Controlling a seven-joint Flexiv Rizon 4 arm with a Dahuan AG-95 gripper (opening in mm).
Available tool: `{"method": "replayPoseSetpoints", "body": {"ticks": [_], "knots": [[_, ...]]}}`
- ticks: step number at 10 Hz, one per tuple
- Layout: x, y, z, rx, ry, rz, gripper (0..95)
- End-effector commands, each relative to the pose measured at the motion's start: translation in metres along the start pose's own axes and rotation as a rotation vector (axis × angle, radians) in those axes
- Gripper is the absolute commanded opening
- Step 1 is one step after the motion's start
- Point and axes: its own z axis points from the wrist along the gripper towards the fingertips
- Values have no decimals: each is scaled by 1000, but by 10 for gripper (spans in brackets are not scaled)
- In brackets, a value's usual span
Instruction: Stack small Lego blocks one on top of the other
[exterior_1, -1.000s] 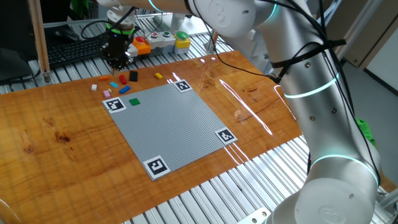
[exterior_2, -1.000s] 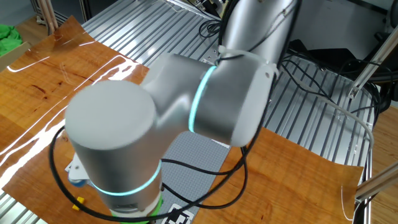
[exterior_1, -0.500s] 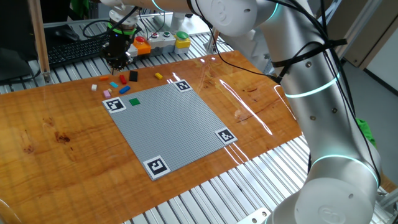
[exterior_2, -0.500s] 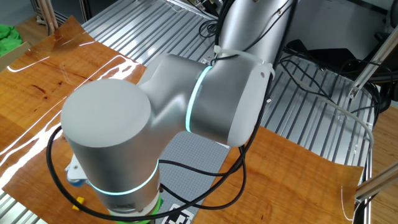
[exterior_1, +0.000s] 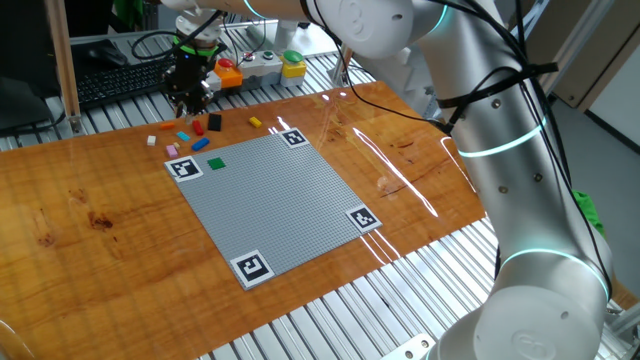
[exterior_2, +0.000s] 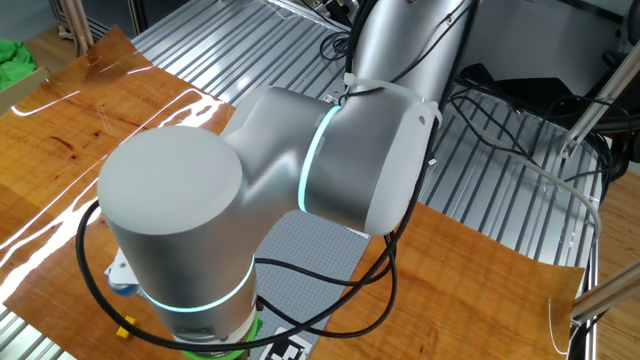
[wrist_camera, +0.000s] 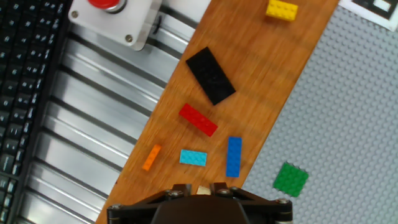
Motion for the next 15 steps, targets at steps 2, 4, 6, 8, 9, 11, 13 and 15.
{"method": "replayPoseSetpoints", "body": {"ticks": [2, 4, 6, 8, 9, 11, 13, 15], "knots": [[0, 0, 0, 5, 4, 8, 380], [0, 0, 2, 12, 5, 17, 380], [0, 0, 3, 11, 6, 10, 380], [0, 0, 3, 2, 15, -9, 380], [0, 0, 3, -2, 13, -16, 380], [0, 0, 3, -1, 1, -46, 380], [0, 0, 3, 18, -26, -29, 380], [0, 0, 3, 17, -40, -62, 380]]}}
